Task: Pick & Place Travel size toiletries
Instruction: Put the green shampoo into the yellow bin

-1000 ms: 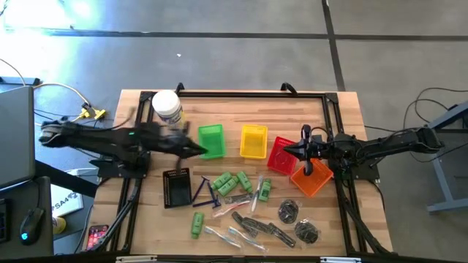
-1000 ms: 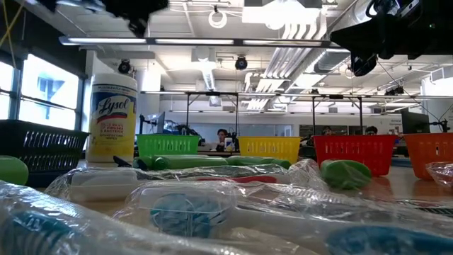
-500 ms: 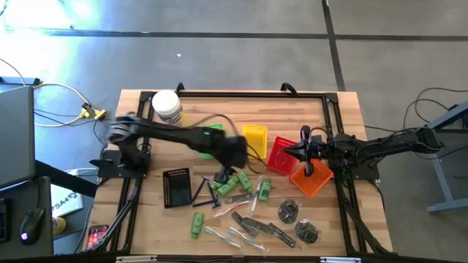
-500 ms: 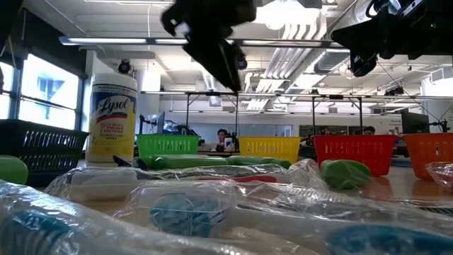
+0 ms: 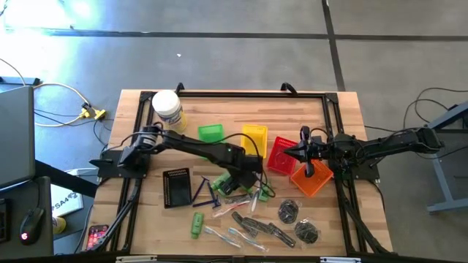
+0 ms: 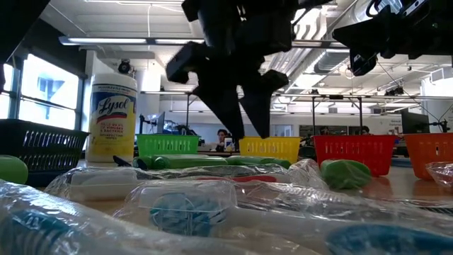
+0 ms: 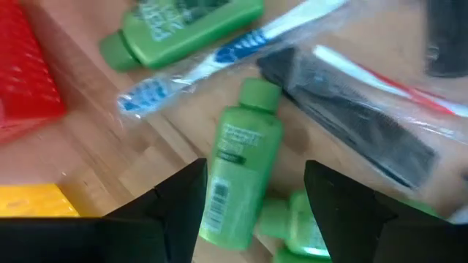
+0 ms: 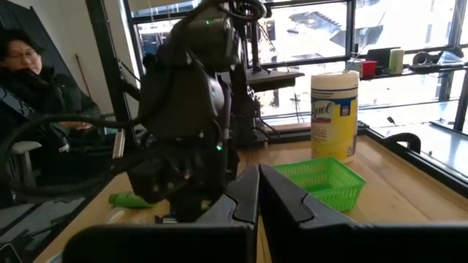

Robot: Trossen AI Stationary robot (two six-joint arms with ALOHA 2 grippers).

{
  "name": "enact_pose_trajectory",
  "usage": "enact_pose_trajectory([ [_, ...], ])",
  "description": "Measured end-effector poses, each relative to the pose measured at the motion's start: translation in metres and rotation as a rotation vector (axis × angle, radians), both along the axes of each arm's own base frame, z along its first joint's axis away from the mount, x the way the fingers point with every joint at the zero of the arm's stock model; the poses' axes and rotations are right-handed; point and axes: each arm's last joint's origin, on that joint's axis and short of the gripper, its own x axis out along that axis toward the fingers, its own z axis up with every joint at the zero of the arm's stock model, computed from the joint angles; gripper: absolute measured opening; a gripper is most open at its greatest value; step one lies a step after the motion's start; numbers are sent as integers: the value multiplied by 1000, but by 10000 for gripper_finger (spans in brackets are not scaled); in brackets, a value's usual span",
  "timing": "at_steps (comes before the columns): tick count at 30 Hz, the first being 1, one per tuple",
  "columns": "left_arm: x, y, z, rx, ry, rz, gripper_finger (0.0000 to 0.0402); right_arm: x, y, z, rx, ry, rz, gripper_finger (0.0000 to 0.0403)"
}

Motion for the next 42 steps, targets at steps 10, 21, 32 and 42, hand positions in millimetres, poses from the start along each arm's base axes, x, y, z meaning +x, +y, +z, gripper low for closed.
enact_pose_trajectory([
  [10,3,0,-8,16,2,-43,223,0,0,1,-1,-6,0,4],
  [21,12,2,-39,107,32,-50,223,0,0,0,-1,-6,-1,4],
  [32,11,2,-34,105,49,-35,196,0,0,0,0,-7,0,4],
  [42,11,1,-33,78,57,12,82,0,0,0,0,-8,0,4],
])
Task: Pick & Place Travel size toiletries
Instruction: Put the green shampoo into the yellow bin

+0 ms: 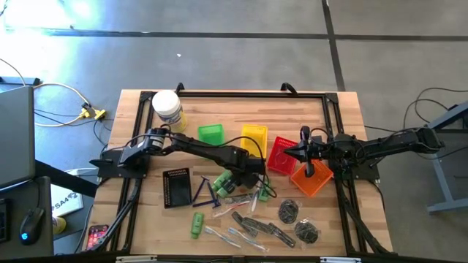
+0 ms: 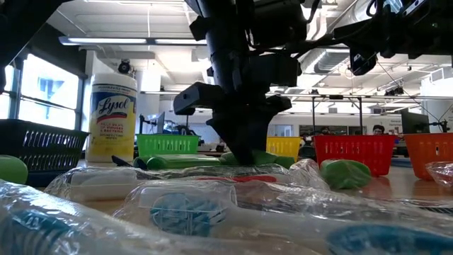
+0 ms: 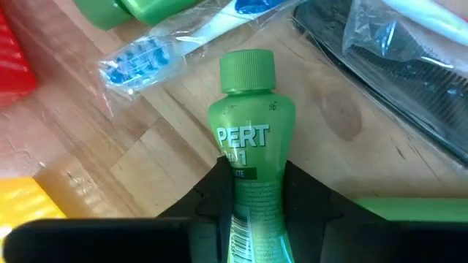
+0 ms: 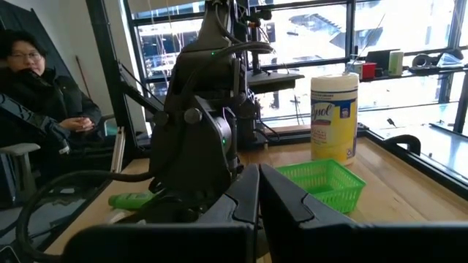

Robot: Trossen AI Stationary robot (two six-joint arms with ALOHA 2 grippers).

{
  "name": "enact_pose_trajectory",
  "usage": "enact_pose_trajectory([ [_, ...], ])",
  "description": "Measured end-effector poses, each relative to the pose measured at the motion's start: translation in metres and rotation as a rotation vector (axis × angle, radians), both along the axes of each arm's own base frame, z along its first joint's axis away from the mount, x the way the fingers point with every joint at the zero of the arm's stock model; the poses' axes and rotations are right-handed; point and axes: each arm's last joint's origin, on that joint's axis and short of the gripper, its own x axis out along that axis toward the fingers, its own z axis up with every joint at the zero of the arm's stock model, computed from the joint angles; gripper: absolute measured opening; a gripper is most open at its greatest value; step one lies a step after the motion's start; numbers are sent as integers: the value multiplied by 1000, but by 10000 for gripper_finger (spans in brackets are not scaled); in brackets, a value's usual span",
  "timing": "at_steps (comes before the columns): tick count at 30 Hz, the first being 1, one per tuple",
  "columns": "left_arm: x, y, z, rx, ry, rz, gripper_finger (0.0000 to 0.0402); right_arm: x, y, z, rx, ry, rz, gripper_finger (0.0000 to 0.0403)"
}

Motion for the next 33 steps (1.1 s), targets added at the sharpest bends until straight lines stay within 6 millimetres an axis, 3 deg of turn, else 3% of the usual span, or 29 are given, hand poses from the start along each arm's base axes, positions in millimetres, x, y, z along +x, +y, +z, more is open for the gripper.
enact_pose_trajectory([
  [5,-4,0,11,-18,-6,48,81,0,0,0,1,0,0,4],
  [14,-16,9,78,-131,-192,213,80,0,0,0,2,1,0,4],
  [18,-15,34,112,-281,-354,424,80,0,0,0,3,1,0,4],
  [22,-11,67,128,-498,-454,765,80,0,0,0,2,5,1,4],
  [28,-15,113,116,-630,-373,1149,80,0,0,0,3,6,0,4],
  [33,-9,130,93,-664,-308,1300,80,0,0,0,2,7,1,4],
])
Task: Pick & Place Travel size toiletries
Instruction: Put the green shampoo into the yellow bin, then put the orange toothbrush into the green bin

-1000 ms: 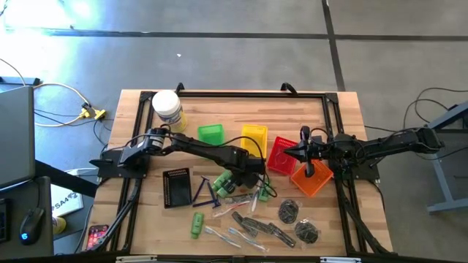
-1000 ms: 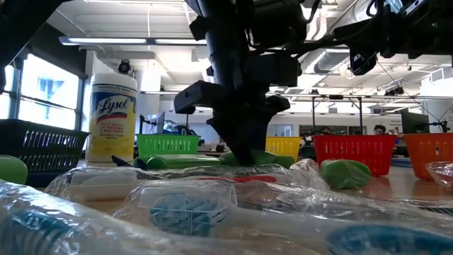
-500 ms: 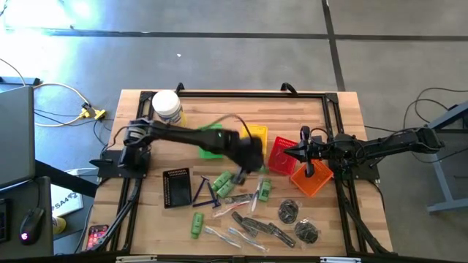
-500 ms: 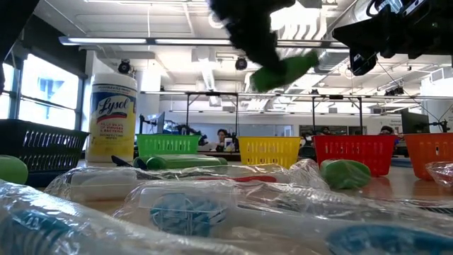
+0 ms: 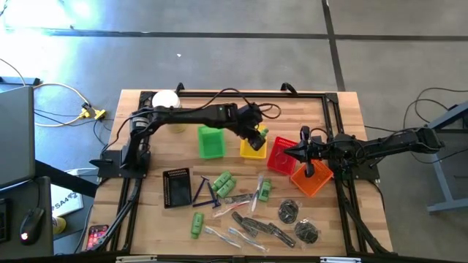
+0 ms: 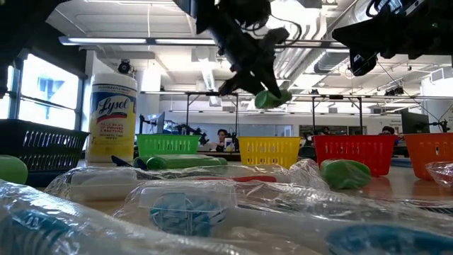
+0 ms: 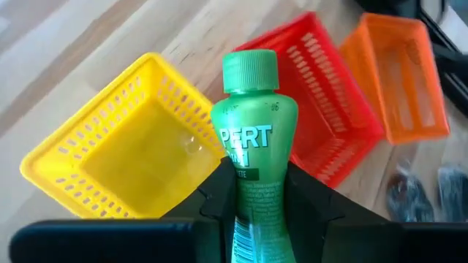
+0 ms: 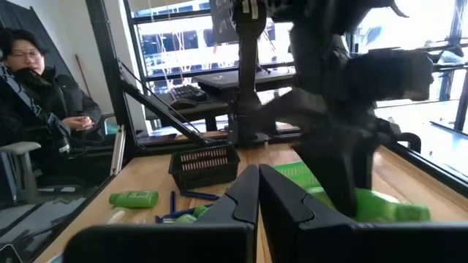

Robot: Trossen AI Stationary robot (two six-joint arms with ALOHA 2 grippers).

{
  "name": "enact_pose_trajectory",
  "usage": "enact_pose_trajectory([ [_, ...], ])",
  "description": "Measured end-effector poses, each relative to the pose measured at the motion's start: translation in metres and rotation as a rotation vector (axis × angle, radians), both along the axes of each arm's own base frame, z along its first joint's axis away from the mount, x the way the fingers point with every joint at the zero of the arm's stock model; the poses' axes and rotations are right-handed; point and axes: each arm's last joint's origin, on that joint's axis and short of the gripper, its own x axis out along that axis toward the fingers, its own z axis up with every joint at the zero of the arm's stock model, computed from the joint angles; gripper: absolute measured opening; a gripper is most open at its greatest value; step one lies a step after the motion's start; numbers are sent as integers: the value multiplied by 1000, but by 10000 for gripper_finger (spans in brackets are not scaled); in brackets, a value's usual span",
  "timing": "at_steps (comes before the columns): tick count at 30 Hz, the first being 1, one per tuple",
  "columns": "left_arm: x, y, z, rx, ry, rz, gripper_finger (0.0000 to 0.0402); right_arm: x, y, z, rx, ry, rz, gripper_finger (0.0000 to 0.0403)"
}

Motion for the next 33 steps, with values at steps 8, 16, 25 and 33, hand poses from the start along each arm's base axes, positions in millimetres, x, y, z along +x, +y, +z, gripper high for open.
enact_pose_trajectory([
  [8,12,4,-37,-106,76,141,80,0,1,0,-5,0,47,4],
  [16,17,5,-52,-132,99,169,87,0,2,0,-7,1,52,4],
  [25,17,5,-52,-113,100,136,170,0,2,0,-7,0,51,4],
  [33,16,3,-50,-102,103,65,246,0,2,0,-1,1,52,4],
])
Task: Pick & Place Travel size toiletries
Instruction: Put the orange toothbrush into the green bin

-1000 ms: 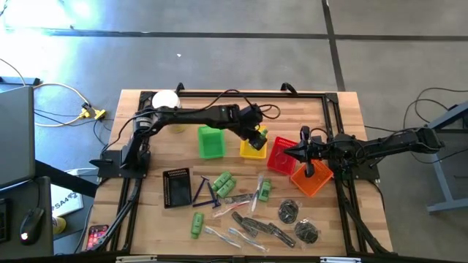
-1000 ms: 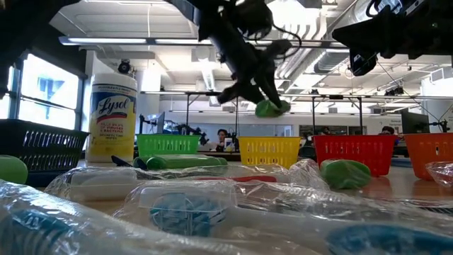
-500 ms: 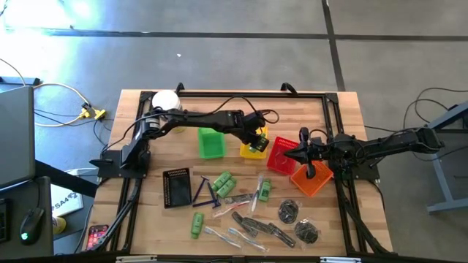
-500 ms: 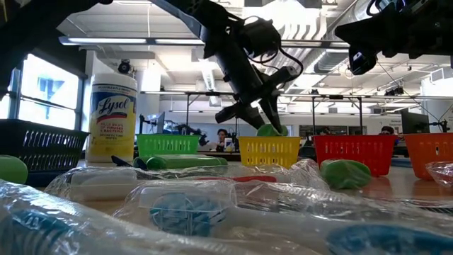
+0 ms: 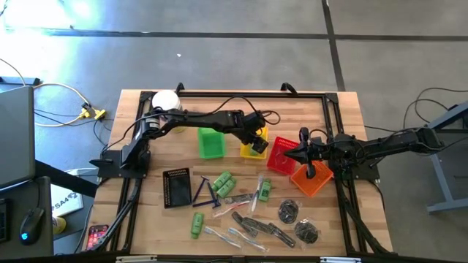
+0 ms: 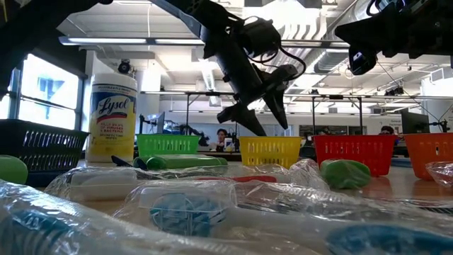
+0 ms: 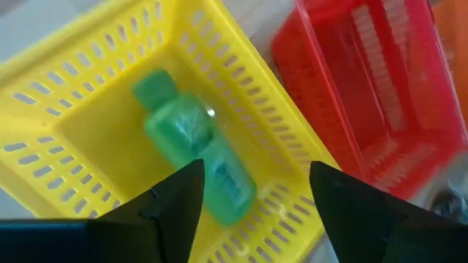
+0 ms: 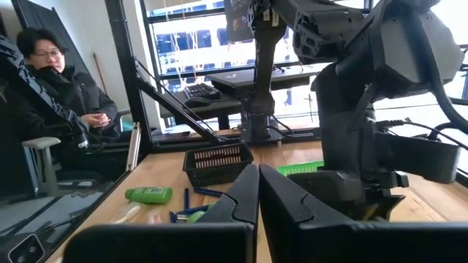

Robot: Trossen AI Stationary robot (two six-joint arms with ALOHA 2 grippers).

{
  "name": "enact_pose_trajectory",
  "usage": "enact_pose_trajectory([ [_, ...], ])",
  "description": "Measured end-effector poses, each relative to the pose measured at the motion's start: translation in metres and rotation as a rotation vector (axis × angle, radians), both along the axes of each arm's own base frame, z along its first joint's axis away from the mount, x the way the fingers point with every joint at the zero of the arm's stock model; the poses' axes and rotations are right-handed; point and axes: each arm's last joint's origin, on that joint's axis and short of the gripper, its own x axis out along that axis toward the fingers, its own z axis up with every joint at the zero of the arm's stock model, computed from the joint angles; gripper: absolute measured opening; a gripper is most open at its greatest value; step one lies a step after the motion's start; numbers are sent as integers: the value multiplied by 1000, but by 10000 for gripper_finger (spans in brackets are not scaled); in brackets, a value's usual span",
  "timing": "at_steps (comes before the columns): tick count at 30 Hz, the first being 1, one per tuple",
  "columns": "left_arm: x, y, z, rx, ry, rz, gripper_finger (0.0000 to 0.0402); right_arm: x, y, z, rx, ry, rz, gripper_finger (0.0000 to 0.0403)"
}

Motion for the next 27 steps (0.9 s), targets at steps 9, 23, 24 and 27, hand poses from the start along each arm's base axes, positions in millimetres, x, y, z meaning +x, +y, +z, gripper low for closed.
enact_pose_trajectory([
  [9,-51,-26,94,204,-63,-275,219,0,0,0,4,1,1,4],
  [23,-268,-91,219,781,-266,-332,2,0,0,-1,-4,9,-2,4],
  [24,-281,-91,210,776,-266,-295,2,0,0,-1,-4,9,-2,4],
  [27,-311,-94,169,730,-359,-239,1,0,0,-1,-4,13,-3,4],
])
